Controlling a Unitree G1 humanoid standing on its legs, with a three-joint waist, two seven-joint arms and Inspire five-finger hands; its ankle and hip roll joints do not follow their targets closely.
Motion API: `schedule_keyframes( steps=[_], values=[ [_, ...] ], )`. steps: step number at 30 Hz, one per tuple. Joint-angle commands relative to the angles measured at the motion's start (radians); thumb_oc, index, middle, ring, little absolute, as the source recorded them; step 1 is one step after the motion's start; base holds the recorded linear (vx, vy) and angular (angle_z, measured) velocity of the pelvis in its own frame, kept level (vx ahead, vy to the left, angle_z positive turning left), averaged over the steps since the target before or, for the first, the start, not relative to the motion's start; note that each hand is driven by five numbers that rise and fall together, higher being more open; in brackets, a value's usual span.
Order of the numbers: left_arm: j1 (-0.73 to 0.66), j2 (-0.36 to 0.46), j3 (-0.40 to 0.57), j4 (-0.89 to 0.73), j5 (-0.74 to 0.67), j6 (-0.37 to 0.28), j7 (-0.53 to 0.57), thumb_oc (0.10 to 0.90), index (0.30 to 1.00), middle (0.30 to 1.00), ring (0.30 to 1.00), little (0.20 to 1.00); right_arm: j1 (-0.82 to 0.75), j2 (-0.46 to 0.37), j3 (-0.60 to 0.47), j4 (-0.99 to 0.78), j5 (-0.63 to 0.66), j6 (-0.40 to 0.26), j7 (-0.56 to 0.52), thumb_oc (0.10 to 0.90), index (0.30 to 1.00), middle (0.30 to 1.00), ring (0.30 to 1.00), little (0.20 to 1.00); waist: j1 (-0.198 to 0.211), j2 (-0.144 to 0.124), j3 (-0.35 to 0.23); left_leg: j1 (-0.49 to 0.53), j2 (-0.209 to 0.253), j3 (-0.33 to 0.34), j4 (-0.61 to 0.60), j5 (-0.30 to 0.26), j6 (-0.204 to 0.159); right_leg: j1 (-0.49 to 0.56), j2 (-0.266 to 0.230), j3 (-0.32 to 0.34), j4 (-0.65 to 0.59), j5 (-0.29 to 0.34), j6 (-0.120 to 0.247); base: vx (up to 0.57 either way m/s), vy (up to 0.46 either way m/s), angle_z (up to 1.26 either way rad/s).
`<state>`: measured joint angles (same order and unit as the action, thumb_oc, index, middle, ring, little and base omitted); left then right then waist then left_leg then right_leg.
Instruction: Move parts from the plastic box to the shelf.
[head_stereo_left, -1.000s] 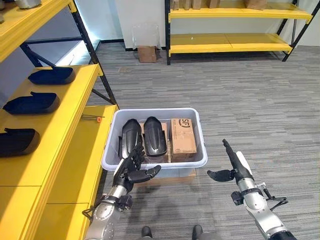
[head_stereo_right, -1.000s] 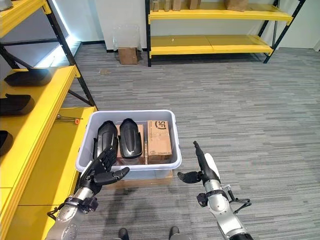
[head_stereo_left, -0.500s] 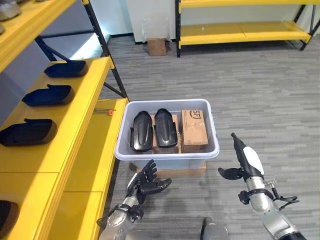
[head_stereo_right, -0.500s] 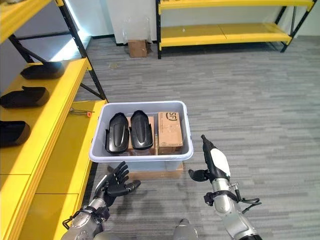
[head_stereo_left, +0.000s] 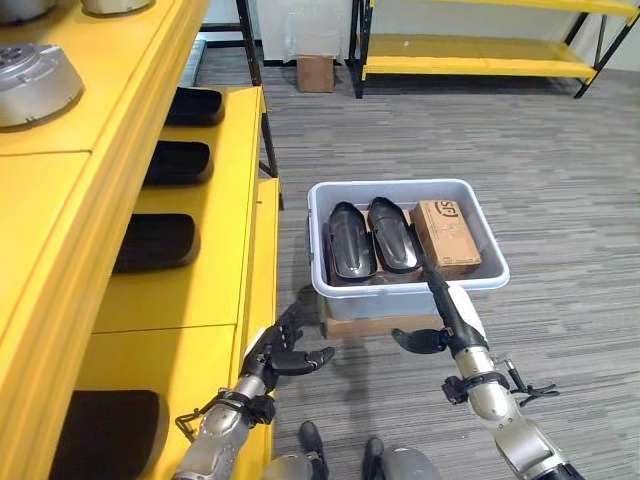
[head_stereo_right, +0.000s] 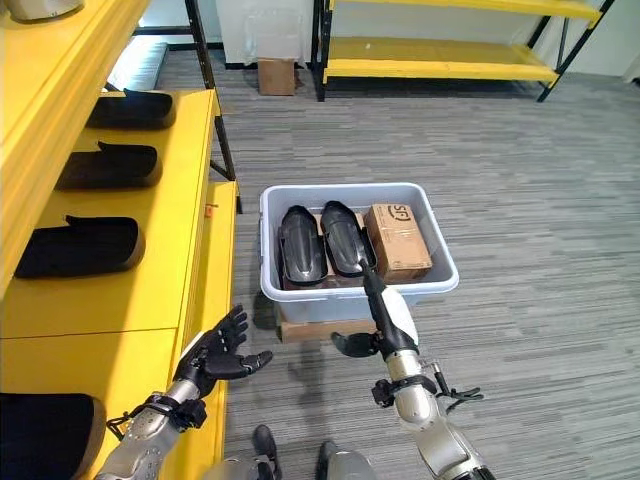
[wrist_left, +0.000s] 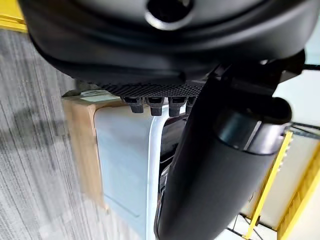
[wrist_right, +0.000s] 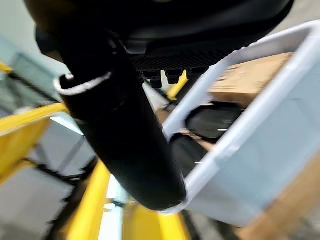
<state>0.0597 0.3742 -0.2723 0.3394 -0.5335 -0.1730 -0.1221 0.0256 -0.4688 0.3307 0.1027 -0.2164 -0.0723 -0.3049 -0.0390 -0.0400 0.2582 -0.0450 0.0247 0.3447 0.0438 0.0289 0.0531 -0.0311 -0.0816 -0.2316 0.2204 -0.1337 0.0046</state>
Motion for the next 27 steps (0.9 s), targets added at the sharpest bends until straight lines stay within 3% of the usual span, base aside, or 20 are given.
schedule_keyframes(
  steps=[1,10,13,15,16,17,18,20,27],
  values=[
    [-0.056,0.007,0.009,-0.124,0.003,-0.105,-0.043,0.9,1.0,1.0,1.0,1.0,-0.091,-0.071,-0.059,-0.064,-0.071,-0.071,-0.077,0.9,1.0,1.0,1.0,1.0,-0.006,0.015,-0.049,0.075,0.135,-0.09,0.028,-0.04,-0.084,0.055,-0.075,0.008,-0.046,0.07,0.08,0.09,-0.043,-0.05],
    [-0.046,-0.001,-0.008,-0.142,-0.003,-0.106,-0.032,0.9,1.0,1.0,1.0,1.0,-0.116,-0.121,-0.07,-0.073,-0.117,-0.048,-0.069,0.9,1.0,1.0,1.0,1.0,-0.019,0.013,-0.05,0.085,0.152,-0.076,0.041,-0.046,-0.091,0.063,-0.062,0.006,-0.028,0.045,0.058,0.03,0.001,-0.07],
    [-0.064,-0.008,-0.011,-0.132,-0.026,-0.106,-0.045,0.9,1.0,1.0,1.0,1.0,-0.118,-0.154,-0.096,-0.068,-0.113,-0.05,-0.06,0.9,1.0,1.0,1.0,1.0,-0.026,0.007,-0.043,0.082,0.146,-0.085,0.061,-0.06,-0.076,0.038,-0.045,0.0,0.061,0.009,0.053,-0.05,0.103,-0.08],
    [-0.088,-0.001,-0.026,-0.138,-0.023,-0.092,-0.045,0.9,1.0,1.0,1.0,1.0,-0.139,-0.151,-0.08,-0.062,-0.109,-0.059,-0.08,0.9,1.0,1.0,1.0,1.0,-0.042,0.016,-0.017,0.086,0.141,-0.132,0.053,-0.059,-0.056,-0.081,-0.036,0.092,0.3,0.052,0.1,-0.08,-0.007,0.11],
    [-0.096,0.003,-0.039,-0.135,-0.023,-0.089,-0.036,0.9,1.0,1.0,1.0,1.0,-0.142,-0.144,-0.078,-0.063,-0.114,-0.059,-0.079,0.9,1.0,1.0,1.0,1.0,-0.053,0.018,-0.013,0.092,0.138,-0.159,0.047,-0.057,-0.054,-0.106,-0.044,0.146,0.315,0.077,0.115,-0.01,-0.192,0.24],
    [-0.101,0.005,-0.054,-0.125,-0.035,-0.095,-0.029,0.9,1.0,1.0,1.0,1.0,-0.143,-0.137,-0.078,-0.061,-0.119,-0.07,-0.077,0.9,1.0,1.0,1.0,1.0,-0.06,0.022,-0.016,0.1,0.141,-0.179,0.027,-0.05,-0.059,-0.119,-0.062,0.186,0.286,0.116,0.126,0.03,-0.541,0.98],
    [-0.095,0.022,-0.064,-0.125,-0.057,-0.115,-0.004,0.9,1.0,1.0,1.0,1.0,-0.168,-0.125,-0.057,-0.057,-0.139,-0.109,-0.057,0.9,1.0,1.0,1.0,1.0,-0.057,0.023,-0.015,0.123,0.173,-0.209,-0.022,-0.033,-0.094,-0.126,-0.121,0.231,0.145,0.174,0.144,0.02,-0.576,0.98],
    [-0.067,0.016,-0.046,-0.154,-0.081,-0.098,-0.01,0.9,1.0,1.0,1.0,1.0,-0.212,-0.142,-0.043,-0.097,-0.124,-0.08,-0.013,0.9,1.0,1.0,1.0,1.0,-0.04,0.03,-0.015,0.108,0.234,-0.208,-0.022,-0.007,-0.141,-0.075,-0.111,0.186,0.054,0.093,0.137,0.05,-0.455,0.61],
    [-0.075,-0.026,-0.062,-0.102,-0.057,-0.13,-0.019,0.9,1.0,1.0,1.0,1.0,-0.258,-0.177,-0.022,-0.109,-0.11,-0.062,-0.006,0.9,1.0,1.0,1.0,1.0,-0.023,0.027,-0.011,0.048,0.298,-0.204,-0.03,0.061,-0.172,-0.041,-0.098,0.107,0.019,0.056,0.091,0.01,-0.099,0.34]
  ],
)
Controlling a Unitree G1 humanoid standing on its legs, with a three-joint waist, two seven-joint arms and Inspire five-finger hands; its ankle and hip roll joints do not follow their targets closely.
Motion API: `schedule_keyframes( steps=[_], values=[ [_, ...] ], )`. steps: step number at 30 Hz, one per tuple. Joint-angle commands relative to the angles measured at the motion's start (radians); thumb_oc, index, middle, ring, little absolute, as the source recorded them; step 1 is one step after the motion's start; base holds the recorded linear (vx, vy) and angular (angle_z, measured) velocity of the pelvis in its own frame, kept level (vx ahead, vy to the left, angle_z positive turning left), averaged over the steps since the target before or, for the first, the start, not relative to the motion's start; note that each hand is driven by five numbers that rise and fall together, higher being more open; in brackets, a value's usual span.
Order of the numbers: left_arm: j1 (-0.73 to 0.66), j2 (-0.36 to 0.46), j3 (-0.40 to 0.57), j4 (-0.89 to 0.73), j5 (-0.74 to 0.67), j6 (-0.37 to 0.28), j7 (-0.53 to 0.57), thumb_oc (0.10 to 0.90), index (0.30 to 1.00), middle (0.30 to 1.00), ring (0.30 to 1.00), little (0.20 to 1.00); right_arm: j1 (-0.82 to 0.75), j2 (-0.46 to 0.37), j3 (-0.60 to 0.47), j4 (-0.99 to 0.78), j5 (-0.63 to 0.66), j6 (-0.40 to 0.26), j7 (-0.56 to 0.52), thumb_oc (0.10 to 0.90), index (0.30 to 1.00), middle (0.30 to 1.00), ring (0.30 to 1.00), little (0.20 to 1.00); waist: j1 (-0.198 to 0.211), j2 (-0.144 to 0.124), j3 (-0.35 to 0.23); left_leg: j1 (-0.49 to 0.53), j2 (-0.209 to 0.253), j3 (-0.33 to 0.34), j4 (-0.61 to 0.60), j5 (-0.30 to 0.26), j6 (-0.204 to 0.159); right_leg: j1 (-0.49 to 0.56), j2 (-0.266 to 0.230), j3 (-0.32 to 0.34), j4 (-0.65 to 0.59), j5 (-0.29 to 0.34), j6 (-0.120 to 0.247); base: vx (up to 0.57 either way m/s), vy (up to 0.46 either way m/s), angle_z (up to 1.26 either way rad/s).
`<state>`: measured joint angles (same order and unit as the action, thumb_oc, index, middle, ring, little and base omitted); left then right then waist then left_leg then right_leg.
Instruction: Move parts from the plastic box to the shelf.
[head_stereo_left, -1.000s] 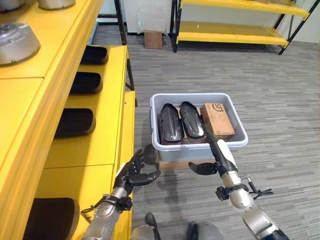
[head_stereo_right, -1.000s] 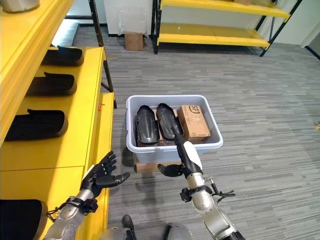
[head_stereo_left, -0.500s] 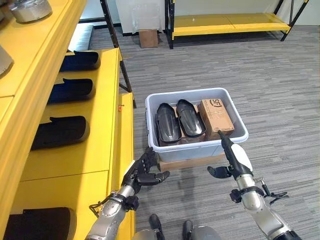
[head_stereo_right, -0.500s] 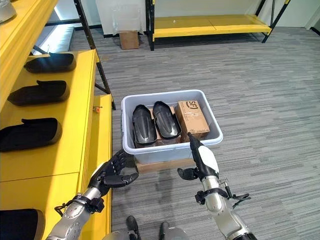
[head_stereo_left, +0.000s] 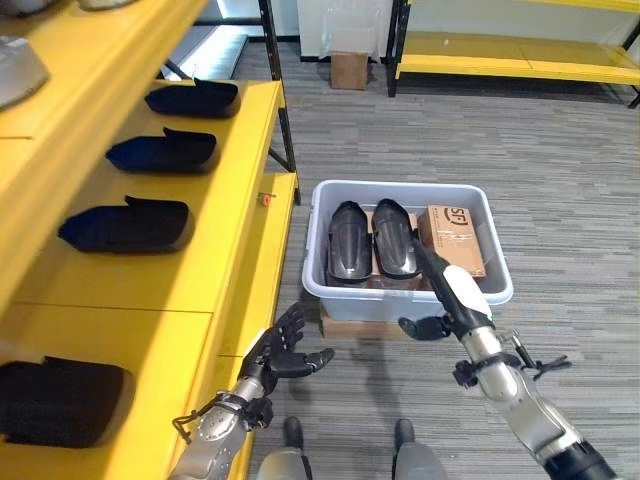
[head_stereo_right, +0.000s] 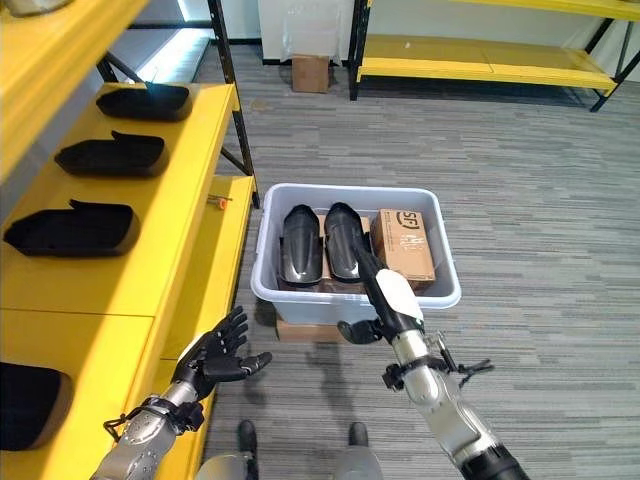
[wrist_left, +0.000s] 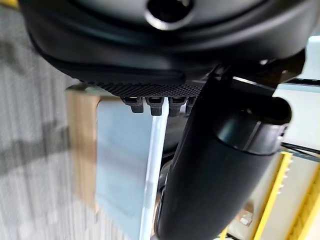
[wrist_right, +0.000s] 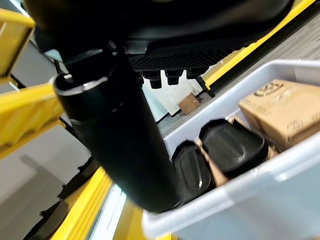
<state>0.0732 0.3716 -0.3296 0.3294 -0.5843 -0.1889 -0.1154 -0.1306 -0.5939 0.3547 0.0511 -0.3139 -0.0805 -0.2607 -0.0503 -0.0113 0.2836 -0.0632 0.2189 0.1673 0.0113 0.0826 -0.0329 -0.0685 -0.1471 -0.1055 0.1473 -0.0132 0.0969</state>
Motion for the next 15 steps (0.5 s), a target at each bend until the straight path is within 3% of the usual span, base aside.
schedule_keyframes(
  steps=[1,15],
  values=[
    [-0.086,-0.024,-0.005,-0.093,-0.009,-0.12,-0.022,0.9,1.0,1.0,1.0,1.0,-0.104,-0.055,-0.044,-0.058,-0.016,-0.061,-0.049,0.9,1.0,1.0,1.0,1.0,-0.01,0.0,-0.035,0.066,0.106,-0.026,-0.002,0.013,-0.089,-0.004,-0.032,-0.022,0.095,-0.067,-0.004,0.0,0.0,0.0],
    [-0.053,-0.022,-0.023,-0.097,-0.014,-0.113,-0.036,0.9,1.0,1.0,1.0,1.0,-0.229,-0.112,-0.053,-0.103,-0.108,-0.082,-0.072,0.9,1.0,1.0,1.0,1.0,0.013,0.017,-0.03,0.07,0.111,-0.04,-0.002,0.033,-0.108,0.002,-0.04,-0.039,0.138,-0.097,-0.02,0.05,0.011,0.06]
  ],
)
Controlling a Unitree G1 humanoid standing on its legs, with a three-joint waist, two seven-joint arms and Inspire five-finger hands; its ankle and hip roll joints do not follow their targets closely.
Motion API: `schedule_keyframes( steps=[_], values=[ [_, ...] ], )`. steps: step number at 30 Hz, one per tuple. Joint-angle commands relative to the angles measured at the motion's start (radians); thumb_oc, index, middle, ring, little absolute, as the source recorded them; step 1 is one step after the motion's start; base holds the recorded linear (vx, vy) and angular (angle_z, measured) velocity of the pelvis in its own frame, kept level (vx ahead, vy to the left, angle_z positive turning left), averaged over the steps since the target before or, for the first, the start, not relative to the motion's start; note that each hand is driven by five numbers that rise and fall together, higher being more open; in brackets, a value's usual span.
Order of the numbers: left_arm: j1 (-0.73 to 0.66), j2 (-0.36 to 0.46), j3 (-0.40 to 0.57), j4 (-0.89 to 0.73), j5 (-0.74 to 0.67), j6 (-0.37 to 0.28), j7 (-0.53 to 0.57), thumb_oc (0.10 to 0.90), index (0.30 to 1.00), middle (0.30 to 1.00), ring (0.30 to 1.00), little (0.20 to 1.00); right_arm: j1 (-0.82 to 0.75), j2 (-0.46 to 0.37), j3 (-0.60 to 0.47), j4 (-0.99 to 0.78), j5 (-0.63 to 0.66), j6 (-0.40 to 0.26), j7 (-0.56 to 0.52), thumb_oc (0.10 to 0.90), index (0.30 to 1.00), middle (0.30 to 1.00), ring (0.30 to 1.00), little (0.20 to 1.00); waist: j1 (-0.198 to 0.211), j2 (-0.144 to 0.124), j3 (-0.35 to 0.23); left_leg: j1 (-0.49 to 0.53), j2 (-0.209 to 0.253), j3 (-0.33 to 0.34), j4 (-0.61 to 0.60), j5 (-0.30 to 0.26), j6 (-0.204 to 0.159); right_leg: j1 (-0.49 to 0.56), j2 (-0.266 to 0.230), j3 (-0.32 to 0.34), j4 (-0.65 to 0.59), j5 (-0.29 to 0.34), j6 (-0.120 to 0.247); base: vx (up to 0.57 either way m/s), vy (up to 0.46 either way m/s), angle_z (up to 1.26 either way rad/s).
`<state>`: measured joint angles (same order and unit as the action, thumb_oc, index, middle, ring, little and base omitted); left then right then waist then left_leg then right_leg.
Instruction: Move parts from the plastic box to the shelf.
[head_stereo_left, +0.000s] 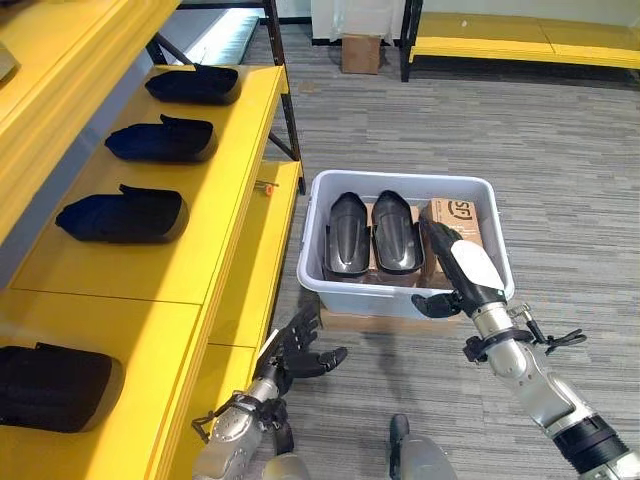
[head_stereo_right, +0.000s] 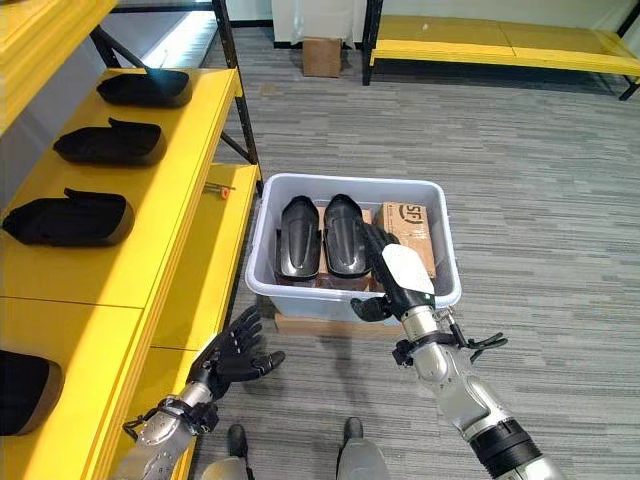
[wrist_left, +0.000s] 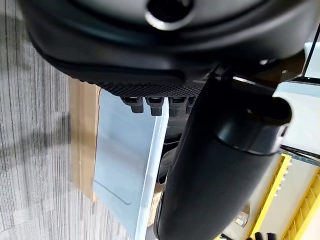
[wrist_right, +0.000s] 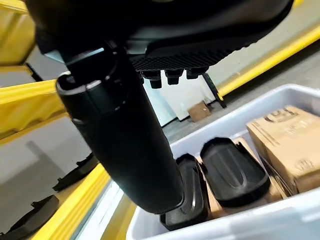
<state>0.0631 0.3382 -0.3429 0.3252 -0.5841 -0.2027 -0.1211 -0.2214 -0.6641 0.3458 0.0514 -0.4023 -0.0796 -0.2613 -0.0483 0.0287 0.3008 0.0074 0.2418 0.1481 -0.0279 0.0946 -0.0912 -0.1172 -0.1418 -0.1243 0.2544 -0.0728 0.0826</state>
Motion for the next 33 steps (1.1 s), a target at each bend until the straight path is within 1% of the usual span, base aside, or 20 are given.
schedule_keyframes(
  steps=[1,4,6,7,8,9,12,15,16,18,20,23,27,30,33],
  values=[
    [-0.046,0.016,-0.016,-0.087,-0.016,-0.1,-0.029,0.9,1.0,1.0,1.0,1.0,-0.19,-0.052,-0.042,-0.101,-0.019,-0.074,-0.076,0.9,1.0,1.0,1.0,1.0,0.017,-0.022,-0.046,-0.001,0.088,-0.025,0.04,0.019,-0.051,0.054,-0.046,-0.024,0.034,-0.04,-0.008,0.07,-0.026,-0.05],
    [-0.044,0.026,-0.018,-0.089,-0.026,-0.098,-0.04,0.9,1.0,1.0,1.0,1.0,-0.286,-0.063,-0.041,-0.096,-0.034,-0.05,-0.108,0.9,1.0,1.0,1.0,1.0,0.032,-0.017,-0.039,-0.006,0.087,-0.033,0.047,0.024,-0.054,0.053,-0.045,-0.034,0.042,-0.047,-0.014,0.06,-0.019,0.0],
    [-0.044,0.029,-0.018,-0.092,-0.025,-0.095,-0.044,0.9,1.0,1.0,1.0,1.0,-0.306,-0.064,-0.042,-0.093,-0.039,-0.046,-0.115,0.9,1.0,1.0,1.0,1.0,0.034,-0.015,-0.036,-0.009,0.086,-0.037,0.049,0.025,-0.055,0.051,-0.044,-0.036,0.045,-0.05,-0.016,0.01,-0.003,0.02],
    [-0.038,0.043,-0.02,-0.109,-0.028,-0.085,-0.071,0.9,1.0,1.0,1.0,1.0,-0.376,-0.085,-0.055,-0.067,-0.04,-0.031,-0.126,0.9,1.0,1.0,1.0,1.0,0.049,-0.007,-0.025,-0.024,0.08,-0.047,0.053,0.024,-0.055,0.038,-0.047,-0.043,0.063,-0.058,-0.019,0.02,-0.022,0.09],
    [-0.034,0.049,-0.023,-0.118,-0.038,-0.079,-0.09,0.9,1.0,1.0,1.0,1.0,-0.399,-0.094,-0.064,-0.054,-0.039,-0.025,-0.13,0.9,1.0,1.0,1.0,1.0,0.055,-0.003,-0.02,-0.03,0.077,-0.052,0.053,0.024,-0.055,0.034,-0.048,-0.047,0.072,-0.062,-0.02,0.02,-0.023,0.16],
    [-0.032,0.05,-0.025,-0.12,-0.039,-0.08,-0.092,0.9,1.0,1.0,1.0,1.0,-0.404,-0.095,-0.066,-0.052,-0.038,-0.025,-0.13,0.9,1.0,1.0,1.0,1.0,0.056,-0.002,-0.019,-0.031,0.076,-0.053,0.053,0.024,-0.055,0.031,-0.048,-0.047,0.074,-0.064,-0.021,0.01,-0.021,0.17],
    [-0.035,0.062,-0.028,-0.13,-0.056,-0.081,-0.107,0.9,1.0,1.0,1.0,1.0,-0.441,-0.101,-0.081,-0.03,0.029,-0.038,-0.109,0.9,1.0,1.0,1.0,1.0,0.061,0.008,-0.004,-0.046,0.07,-0.061,0.054,0.029,-0.057,0.011,-0.048,-0.048,0.094,-0.072,-0.024,-0.02,-0.017,0.09],
    [-0.043,0.074,-0.03,-0.144,-0.055,-0.088,-0.116,0.9,1.0,1.0,1.0,1.0,-0.476,-0.093,-0.067,0.014,0.004,-0.04,-0.109,0.9,1.0,1.0,1.0,1.0,0.071,0.017,0.013,-0.06,0.066,-0.068,0.054,0.034,-0.057,-0.007,-0.049,-0.049,0.111,-0.079,-0.029,-0.05,-0.037,0.06],
    [-0.043,0.08,-0.031,-0.154,-0.065,-0.1,-0.118,0.9,1.0,1.0,1.0,1.0,-0.488,-0.088,-0.062,0.024,-0.009,-0.018,-0.103,0.9,1.0,1.0,1.0,1.0,0.075,0.025,0.027,-0.069,0.067,-0.073,0.056,0.043,-0.059,-0.02,-0.048,-0.05,0.126,-0.085,-0.033,-0.04,-0.039,0.04],
    [-0.042,0.087,-0.031,-0.169,-0.071,-0.098,-0.119,0.9,1.0,1.0,1.0,1.0,-0.491,-0.085,-0.062,0.033,-0.022,-0.001,-0.091,0.9,1.0,1.0,1.0,1.0,0.079,0.032,0.039,-0.08,0.066,-0.079,0.062,0.049,-0.058,-0.033,-0.049,-0.05,0.143,-0.091,-0.037,-0.04,-0.04,0.0],
    [-0.048,0.099,-0.031,-0.185,-0.076,-0.108,-0.136,0.9,1.0,1.0,1.0,1.0,-0.51,-0.092,-0.052,0.044,-0.026,0.017,-0.085,0.9,1.0,1.0,1.0,1.0,0.082,0.038,0.059,-0.103,0.064,-0.084,0.071,0.049,-0.056,-0.065,-0.05,-0.048,0.172,-0.095,-0.04,-0.09,-0.033,0.03],
    [-0.064,0.119,-0.044,-0.246,-0.106,-0.132,-0.145,0.9,1.0,1.0,1.0,1.0,-0.556,-0.106,-0.031,0.06,-0.063,0.034,-0.079,0.9,1.0,1.0,1.0,1.0,0.088,0.057,0.102,-0.157,0.053,-0.093,0.091,0.047,-0.049,-0.136,-0.051,-0.037,0.228,-0.103,-0.044,-0.11,-0.021,0.03],
    [-0.099,0.133,-0.052,-0.295,-0.124,-0.126,-0.135,0.9,1.0,1.0,1.0,1.0,-0.612,-0.111,-0.001,0.077,-0.087,0.066,-0.077,0.9,1.0,1.0,1.0,1.0,0.093,0.069,0.148,-0.212,0.04,-0.099,0.107,0.041,-0.041,-0.205,-0.05,-0.028,0.273,-0.106,-0.044,-0.09,-0.035,0.05],
    [-0.113,0.141,-0.058,-0.322,-0.116,-0.104,-0.14,0.9,1.0,1.0,1.0,1.0,-0.647,-0.113,0.016,0.097,-0.088,0.045,-0.087,0.9,1.0,1.0,1.0,1.0,0.099,0.075,0.171,-0.247,0.031,-0.102,0.117,0.042,-0.036,-0.245,-0.049,-0.026,0.299,-0.109,-0.045,-0.07,-0.053,0.01],
    [-0.136,0.162,-0.064,-0.349,-0.117,-0.109,-0.141,0.9,1.0,1.0,1.0,1.0,-0.694,-0.126,0.048,0.121,-0.112,0.045,-0.113,0.9,1.0,1.0,1.0,1.0,0.108,0.083,0.198,-0.289,0.023,-0.107,0.127,0.046,-0.03,-0.29,-0.05,-0.024,0.329,-0.111,-0.043,-0.06,-0.064,0.01]
  ],
)
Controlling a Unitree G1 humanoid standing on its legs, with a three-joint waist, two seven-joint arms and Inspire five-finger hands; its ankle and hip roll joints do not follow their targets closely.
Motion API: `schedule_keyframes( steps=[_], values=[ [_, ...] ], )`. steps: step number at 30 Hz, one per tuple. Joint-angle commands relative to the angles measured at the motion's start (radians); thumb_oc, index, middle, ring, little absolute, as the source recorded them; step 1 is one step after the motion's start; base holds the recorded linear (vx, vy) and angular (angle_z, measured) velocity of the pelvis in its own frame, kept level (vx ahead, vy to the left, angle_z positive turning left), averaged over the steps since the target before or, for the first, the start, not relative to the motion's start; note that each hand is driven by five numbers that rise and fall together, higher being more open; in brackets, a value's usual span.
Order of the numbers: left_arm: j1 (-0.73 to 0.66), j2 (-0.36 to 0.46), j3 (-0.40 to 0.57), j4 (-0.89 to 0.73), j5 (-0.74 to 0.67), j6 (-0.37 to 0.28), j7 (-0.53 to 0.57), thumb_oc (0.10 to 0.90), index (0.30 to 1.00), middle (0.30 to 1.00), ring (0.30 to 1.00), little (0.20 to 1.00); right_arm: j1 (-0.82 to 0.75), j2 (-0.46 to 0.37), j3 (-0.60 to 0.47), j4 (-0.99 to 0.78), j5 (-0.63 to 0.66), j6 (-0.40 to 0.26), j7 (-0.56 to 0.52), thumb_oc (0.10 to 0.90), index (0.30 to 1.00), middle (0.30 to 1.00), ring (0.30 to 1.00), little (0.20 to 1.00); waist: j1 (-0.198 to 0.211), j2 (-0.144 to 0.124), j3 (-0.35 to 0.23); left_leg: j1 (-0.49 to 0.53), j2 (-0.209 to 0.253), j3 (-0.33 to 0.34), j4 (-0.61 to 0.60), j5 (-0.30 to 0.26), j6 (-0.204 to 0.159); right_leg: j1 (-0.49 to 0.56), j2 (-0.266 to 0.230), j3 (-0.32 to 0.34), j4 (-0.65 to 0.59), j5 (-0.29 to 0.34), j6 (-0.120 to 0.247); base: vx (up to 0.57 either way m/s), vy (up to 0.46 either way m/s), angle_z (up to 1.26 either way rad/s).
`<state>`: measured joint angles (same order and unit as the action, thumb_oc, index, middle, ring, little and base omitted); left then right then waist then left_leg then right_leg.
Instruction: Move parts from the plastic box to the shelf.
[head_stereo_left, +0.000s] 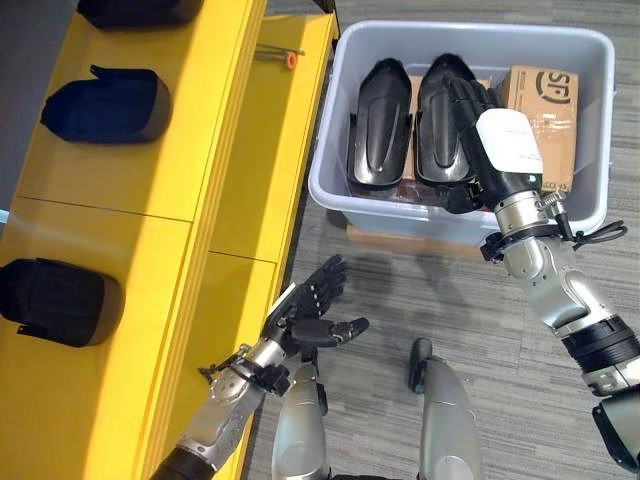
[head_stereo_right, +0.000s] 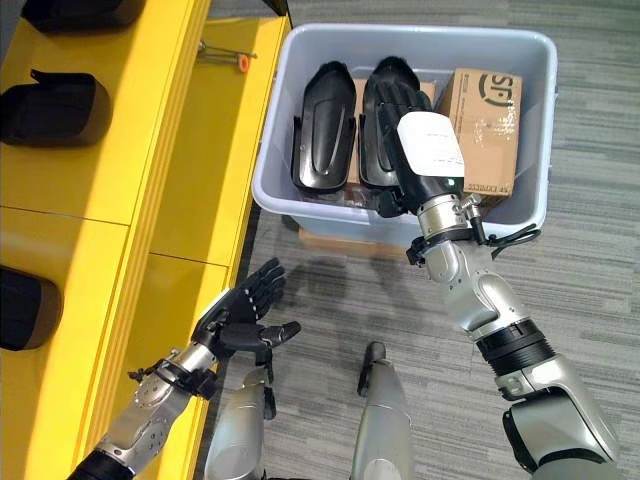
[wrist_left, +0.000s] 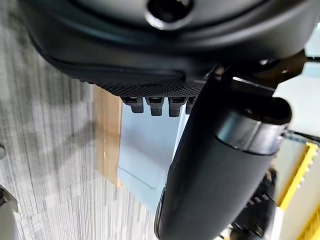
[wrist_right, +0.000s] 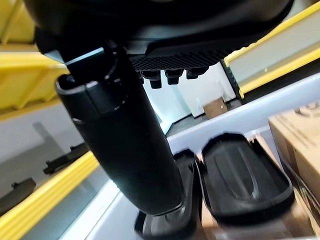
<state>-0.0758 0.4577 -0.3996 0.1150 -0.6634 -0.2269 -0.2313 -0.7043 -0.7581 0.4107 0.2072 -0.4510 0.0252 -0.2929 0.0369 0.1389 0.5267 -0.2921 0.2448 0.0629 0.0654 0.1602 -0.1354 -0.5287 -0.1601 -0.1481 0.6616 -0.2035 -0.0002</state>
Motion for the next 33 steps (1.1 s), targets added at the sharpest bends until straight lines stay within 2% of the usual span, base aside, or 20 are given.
schedule_keyframes(
  steps=[1,3,4,5,9,13,17,19,24,33],
  values=[
    [-0.001,0.051,-0.004,-0.166,-0.053,-0.083,-0.027,0.9,1.0,1.0,1.0,1.0,-0.231,-0.042,-0.006,-0.026,-0.083,-0.05,-0.082,0.9,1.0,1.0,1.0,1.0,0.026,-0.023,-0.018,-0.009,0.017,-0.024,0.038,-0.018,0.016,0.103,-0.033,-0.001,-0.067,0.017,0.04,-0.07,-0.058,0.03],
    [-0.01,0.059,-0.003,-0.187,-0.066,-0.076,-0.029,0.9,1.0,1.0,1.0,1.0,-0.255,-0.052,0.003,-0.002,-0.093,-0.041,-0.082,0.9,1.0,1.0,1.0,1.0,0.031,-0.018,-0.007,-0.026,0.012,-0.025,0.04,-0.016,0.019,0.088,-0.034,-0.004,-0.059,0.017,0.041,-0.06,-0.064,0.05],
    [-0.014,0.061,-0.003,-0.203,-0.055,-0.044,-0.029,0.9,1.0,1.0,1.0,1.0,-0.281,-0.06,0.016,0.03,-0.095,-0.044,-0.092,0.9,1.0,1.0,1.0,1.0,0.036,-0.019,-0.007,-0.047,0.007,-0.027,0.04,-0.017,0.021,0.066,-0.038,-0.004,-0.05,0.011,0.043,-0.05,-0.069,0.01],
    [-0.016,0.062,-0.005,-0.203,-0.05,-0.041,-0.028,0.9,1.0,1.0,1.0,1.0,-0.287,-0.062,0.019,0.034,-0.097,-0.044,-0.093,0.9,1.0,1.0,1.0,1.0,0.038,-0.017,-0.007,-0.055,0.01,-0.027,0.04,-0.014,0.021,0.059,-0.035,-0.005,-0.052,0.016,0.042,-0.04,-0.073,0.01],
    [-0.022,0.072,-0.02,-0.189,-0.041,-0.013,-0.011,0.9,1.0,1.0,1.0,1.0,-0.322,-0.065,0.044,0.035,-0.095,-0.029,-0.133,0.9,1.0,1.0,1.0,1.0,0.04,-0.029,-0.007,-0.094,0.015,-0.021,0.045,-0.013,0.02,0.019,-0.03,-0.004,-0.033,0.007,0.04,-0.02,-0.062,0.04],
    [-0.005,0.081,-0.019,-0.198,-0.044,-0.019,-0.025,0.9,1.0,1.0,1.0,1.0,-0.342,-0.074,0.041,0.015,-0.139,0.009,-0.146,0.9,1.0,1.0,1.0,1.0,0.045,-0.027,-0.007,-0.131,0.015,-0.021,0.053,-0.011,0.024,-0.021,-0.033,-0.002,-0.017,0.005,0.039,0.0,-0.007,-0.01],
    [0.008,0.087,-0.023,-0.205,-0.034,-0.028,-0.026,0.9,1.0,1.0,1.0,1.0,-0.379,-0.097,0.04,0.023,-0.188,-0.008,-0.217,0.9,1.0,1.0,1.0,1.0,0.051,-0.025,-0.007,-0.153,0.014,-0.021,0.056,-0.012,0.025,-0.041,-0.036,-0.005,-0.012,0.004,0.038,0.0,-0.01,0.02],
    [0.003,0.097,-0.02,-0.213,0.03,-0.056,-0.017,0.9,1.0,1.0,1.0,1.0,-0.392,-0.103,0.034,0.017,-0.211,-0.007,-0.249,0.9,1.0,1.0,1.0,1.0,0.056,-0.026,-0.007,-0.163,0.013,-0.02,0.059,-0.013,0.025,-0.049,-0.037,-0.009,-0.011,0.005,0.038,0.0,-0.037,0.01],
    [-0.002,0.108,-0.031,-0.259,0.029,-0.031,-0.027,0.9,1.0,1.0,1.0,1.0,-0.415,-0.133,0.047,0.048,-0.213,0.04,-0.227,0.9,1.0,1.0,1.0,1.0,0.061,-0.022,-0.007,-0.185,0.004,-0.02,0.057,-0.013,0.025,-0.064,-0.042,-0.018,-0.033,0.017,0.042,-0.02,-0.034,0.08],
    [-0.018,0.107,-0.036,-0.245,0.006,-0.029,-0.013,0.9,1.0,1.0,1.0,1.0,-0.432,-0.122,0.075,0.128,-0.183,0.086,-0.219,0.9,1.0,1.0,1.0,1.0,0.059,-0.011,-0.007,-0.224,0.004,-0.014,0.057,-0.01,0.025,-0.105,-0.044,-0.013,-0.037,0.024,0.043,0.0,-0.002,0.01]
  ],
)
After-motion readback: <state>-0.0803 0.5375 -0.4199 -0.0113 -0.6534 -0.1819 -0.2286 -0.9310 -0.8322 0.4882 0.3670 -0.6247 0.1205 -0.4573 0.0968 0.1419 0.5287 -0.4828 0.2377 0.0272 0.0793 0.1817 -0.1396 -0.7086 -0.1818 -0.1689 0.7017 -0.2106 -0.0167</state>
